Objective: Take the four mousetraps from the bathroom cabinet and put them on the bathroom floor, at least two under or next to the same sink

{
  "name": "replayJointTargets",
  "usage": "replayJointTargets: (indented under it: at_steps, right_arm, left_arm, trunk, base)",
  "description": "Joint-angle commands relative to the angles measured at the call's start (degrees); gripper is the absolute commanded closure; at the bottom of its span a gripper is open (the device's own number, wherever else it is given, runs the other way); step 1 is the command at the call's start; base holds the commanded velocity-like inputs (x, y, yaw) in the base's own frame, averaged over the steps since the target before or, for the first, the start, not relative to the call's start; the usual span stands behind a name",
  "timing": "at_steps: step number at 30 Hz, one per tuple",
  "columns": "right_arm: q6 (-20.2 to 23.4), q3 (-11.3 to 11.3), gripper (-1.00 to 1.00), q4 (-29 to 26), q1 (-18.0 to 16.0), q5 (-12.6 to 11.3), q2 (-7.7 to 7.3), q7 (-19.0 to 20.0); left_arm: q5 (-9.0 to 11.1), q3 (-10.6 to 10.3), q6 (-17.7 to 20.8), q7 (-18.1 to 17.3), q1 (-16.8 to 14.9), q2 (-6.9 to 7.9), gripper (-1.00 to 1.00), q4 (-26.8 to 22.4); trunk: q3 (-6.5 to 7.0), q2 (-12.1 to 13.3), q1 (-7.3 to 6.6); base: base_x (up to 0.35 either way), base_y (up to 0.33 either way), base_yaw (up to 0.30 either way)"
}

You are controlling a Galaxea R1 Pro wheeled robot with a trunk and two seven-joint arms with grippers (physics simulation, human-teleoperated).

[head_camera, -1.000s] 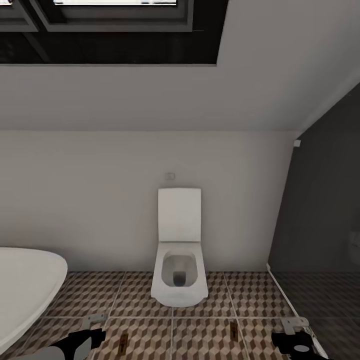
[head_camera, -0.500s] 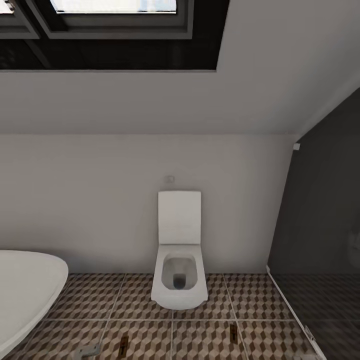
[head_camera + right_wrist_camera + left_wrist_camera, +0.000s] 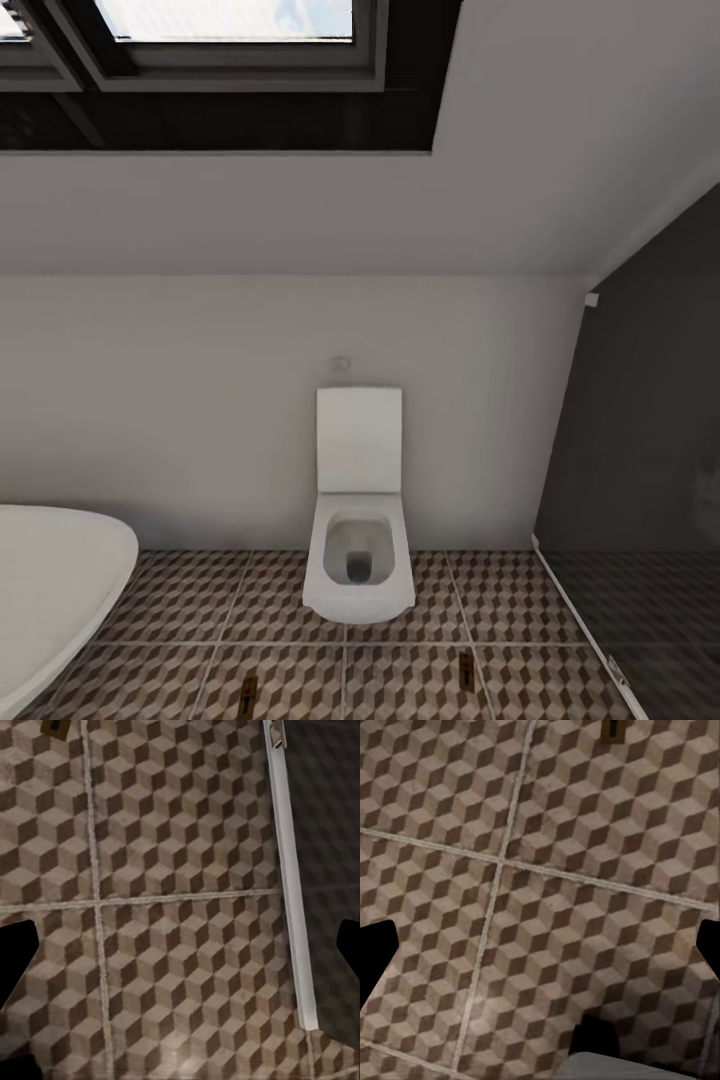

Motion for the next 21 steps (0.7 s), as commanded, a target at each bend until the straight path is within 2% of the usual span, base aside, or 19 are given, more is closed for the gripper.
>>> replayJointTargets:
  at_steps: [1,10,21]
  right_arm:
    - [-0.3,0.5,-1.0,0.2,0.4,-0.2,0.01,0.1]
    - [-0.4,0.5,-1.0,0.2,4.4,-0.2,0.01,3.8]
    - [-0.4,0.5,-1.0,0.2,8.8,-0.4,0.15,7.5]
  left_arm:
    - [0.5,-0.5,-0.1,0.1,0.5,-0.2,-1.0,0.0]
    - [0.5,-0.5,-0.2,0.1,5.2,-1.26,-1.0,0.0]
    - [0.8,-0.5,-1.7,0.1,8.5,-2.2,-1.0,0.0]
  trunk:
    - [0.12,0.4,-0.23]
    - [1.74,4.0,-2.2]
    - [3.71,8.4,-4.62]
  base:
    - [0.0,0.0,0.0]
    - [0.0,0.0,0.0]
    - [0.0,0.0,0.0]
